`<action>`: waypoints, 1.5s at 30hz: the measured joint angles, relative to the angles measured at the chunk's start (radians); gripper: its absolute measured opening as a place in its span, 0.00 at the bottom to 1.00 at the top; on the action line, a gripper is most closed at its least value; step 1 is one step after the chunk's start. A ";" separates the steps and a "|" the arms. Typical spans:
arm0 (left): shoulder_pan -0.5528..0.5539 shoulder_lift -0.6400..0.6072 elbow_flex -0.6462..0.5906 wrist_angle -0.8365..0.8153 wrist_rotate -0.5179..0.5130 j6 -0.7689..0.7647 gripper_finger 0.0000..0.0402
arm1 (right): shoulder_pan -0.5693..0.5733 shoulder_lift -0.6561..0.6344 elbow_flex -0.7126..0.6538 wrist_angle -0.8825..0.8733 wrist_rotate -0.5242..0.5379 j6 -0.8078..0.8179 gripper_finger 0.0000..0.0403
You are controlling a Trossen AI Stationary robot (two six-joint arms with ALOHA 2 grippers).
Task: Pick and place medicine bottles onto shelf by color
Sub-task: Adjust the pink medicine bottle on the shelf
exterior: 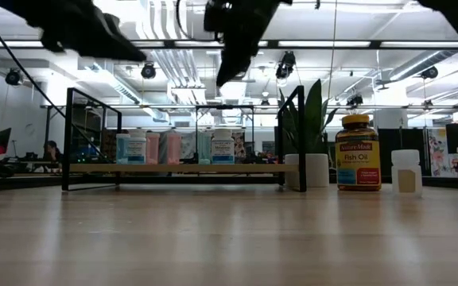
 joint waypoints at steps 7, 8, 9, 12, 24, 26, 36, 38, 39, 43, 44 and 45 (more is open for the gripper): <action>0.221 0.131 0.014 -0.095 0.177 -0.042 0.02 | 0.035 -0.062 -0.005 -0.003 0.000 0.000 0.26; 0.245 0.149 0.017 -0.099 0.195 -0.042 0.01 | 0.038 -0.063 -0.005 -0.003 0.000 0.000 0.25; 0.265 0.168 0.021 -0.111 0.202 -0.043 0.01 | 0.041 -0.064 -0.005 -0.004 0.000 0.000 0.24; 0.306 0.219 0.024 -0.115 0.203 -0.041 0.01 | 0.044 -0.064 -0.008 -0.013 0.000 0.000 0.22; 0.424 0.323 0.030 -0.112 0.154 -0.030 0.00 | 0.045 -0.063 -0.047 -0.011 0.000 0.000 0.17; 0.435 0.329 0.030 -0.111 0.151 -0.031 0.00 | 0.045 -0.063 -0.052 -0.011 0.000 0.000 0.17; 0.469 0.346 0.025 -0.100 0.145 -0.035 0.00 | 0.045 -0.062 -0.057 -0.010 0.000 0.000 0.17; 0.471 0.345 0.022 -0.103 0.143 -0.039 0.00 | 0.045 -0.062 -0.057 -0.010 0.000 0.000 0.17; 0.471 0.345 0.022 -0.102 0.143 -0.039 0.00 | 0.045 -0.062 -0.057 -0.010 0.000 0.000 0.17; 0.471 0.343 0.023 -0.103 0.141 -0.040 0.00 | 0.045 -0.062 -0.057 -0.011 0.000 0.000 0.17; 0.471 0.342 0.024 -0.103 0.141 -0.040 0.00 | 0.046 -0.062 -0.057 -0.011 0.000 0.000 0.17; 0.471 0.339 0.024 -0.103 0.141 -0.040 0.00 | 0.047 -0.062 -0.057 -0.011 0.000 0.000 0.17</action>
